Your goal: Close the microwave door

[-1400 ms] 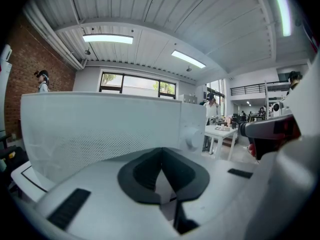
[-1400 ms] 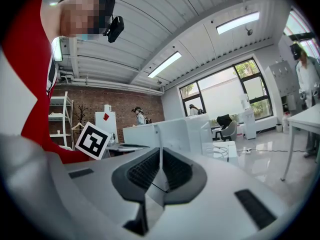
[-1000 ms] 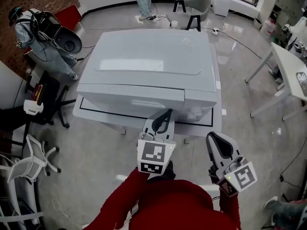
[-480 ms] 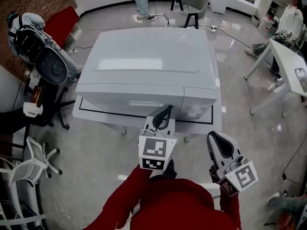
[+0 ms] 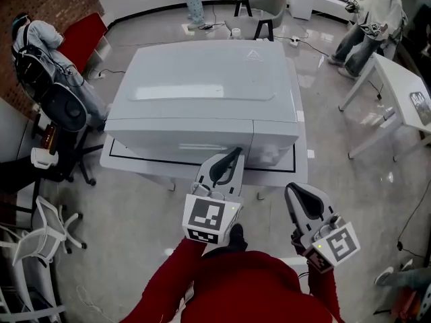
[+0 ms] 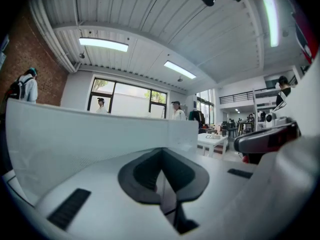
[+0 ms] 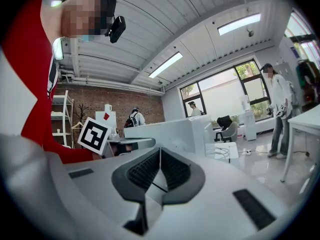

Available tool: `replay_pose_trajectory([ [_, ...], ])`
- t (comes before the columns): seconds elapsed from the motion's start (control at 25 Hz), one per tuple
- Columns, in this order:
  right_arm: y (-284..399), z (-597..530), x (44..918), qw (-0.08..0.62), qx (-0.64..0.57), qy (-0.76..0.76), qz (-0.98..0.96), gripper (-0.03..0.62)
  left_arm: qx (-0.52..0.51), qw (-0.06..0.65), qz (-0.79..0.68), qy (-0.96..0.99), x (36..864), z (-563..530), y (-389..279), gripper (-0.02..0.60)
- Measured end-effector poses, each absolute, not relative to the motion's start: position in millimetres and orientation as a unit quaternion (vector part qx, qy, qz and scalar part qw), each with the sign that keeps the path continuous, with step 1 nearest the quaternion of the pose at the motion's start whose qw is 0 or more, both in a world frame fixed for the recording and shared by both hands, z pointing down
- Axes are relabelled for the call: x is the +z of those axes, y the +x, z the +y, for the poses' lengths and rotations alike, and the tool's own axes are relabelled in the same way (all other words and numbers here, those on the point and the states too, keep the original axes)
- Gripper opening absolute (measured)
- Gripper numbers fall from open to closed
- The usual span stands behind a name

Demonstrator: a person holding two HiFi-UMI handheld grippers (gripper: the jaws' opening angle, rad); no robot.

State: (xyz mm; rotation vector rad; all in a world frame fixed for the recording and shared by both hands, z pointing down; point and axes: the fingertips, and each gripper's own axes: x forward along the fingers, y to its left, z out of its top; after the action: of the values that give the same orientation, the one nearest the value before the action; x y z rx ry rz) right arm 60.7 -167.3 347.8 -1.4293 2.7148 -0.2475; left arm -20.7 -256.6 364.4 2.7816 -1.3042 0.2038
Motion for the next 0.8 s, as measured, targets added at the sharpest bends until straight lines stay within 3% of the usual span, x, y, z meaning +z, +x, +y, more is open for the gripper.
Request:
replay_pose_trajectory([
  [0.2,60,-167,342,0.044,-0.076,-0.461,0.883,0.015,0.076,-0.025,-0.396,0.915,351,-233,-24,0.009],
  [0.44,59,-165,344,0.041,-0.066,-0.449,0.890,0.014,0.065,0.010,-0.383,0.921,360,-215,-39,0.009],
  [0.8,58,-168,348,0.034,-0.061,-0.455,0.888,0.015,0.020,0.007,-0.350,0.937,350,-193,-34,0.009],
])
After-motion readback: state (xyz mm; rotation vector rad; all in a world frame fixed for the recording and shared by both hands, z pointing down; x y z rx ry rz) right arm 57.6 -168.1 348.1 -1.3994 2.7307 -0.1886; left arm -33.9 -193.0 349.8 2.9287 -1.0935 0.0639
